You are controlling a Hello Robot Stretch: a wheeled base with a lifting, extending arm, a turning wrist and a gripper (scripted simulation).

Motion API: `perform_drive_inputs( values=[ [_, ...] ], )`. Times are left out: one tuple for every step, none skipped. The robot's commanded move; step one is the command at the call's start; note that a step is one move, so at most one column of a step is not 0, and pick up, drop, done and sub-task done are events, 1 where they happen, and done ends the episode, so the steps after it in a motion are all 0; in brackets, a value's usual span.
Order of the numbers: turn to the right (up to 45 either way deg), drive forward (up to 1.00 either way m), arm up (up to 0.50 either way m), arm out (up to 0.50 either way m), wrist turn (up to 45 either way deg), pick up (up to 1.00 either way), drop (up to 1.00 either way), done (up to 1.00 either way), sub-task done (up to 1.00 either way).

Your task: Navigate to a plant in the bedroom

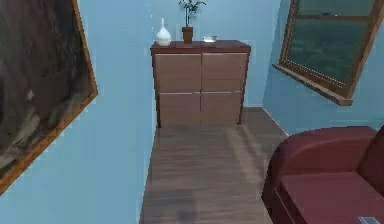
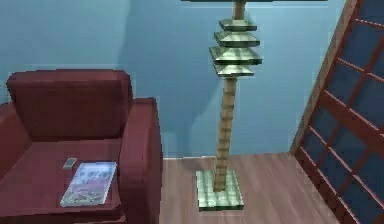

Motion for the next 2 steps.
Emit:
perform_drive_inputs(
  values=[
    [0.0, 1.00, 0.00, 0.00, 0.0, 0.00, 0.00, 0.00, 0.00],
    [3.0, 0.00, 0.00, 0.00, 0.0, 0.00, 0.00, 0.00, 0.00]
  ],
)
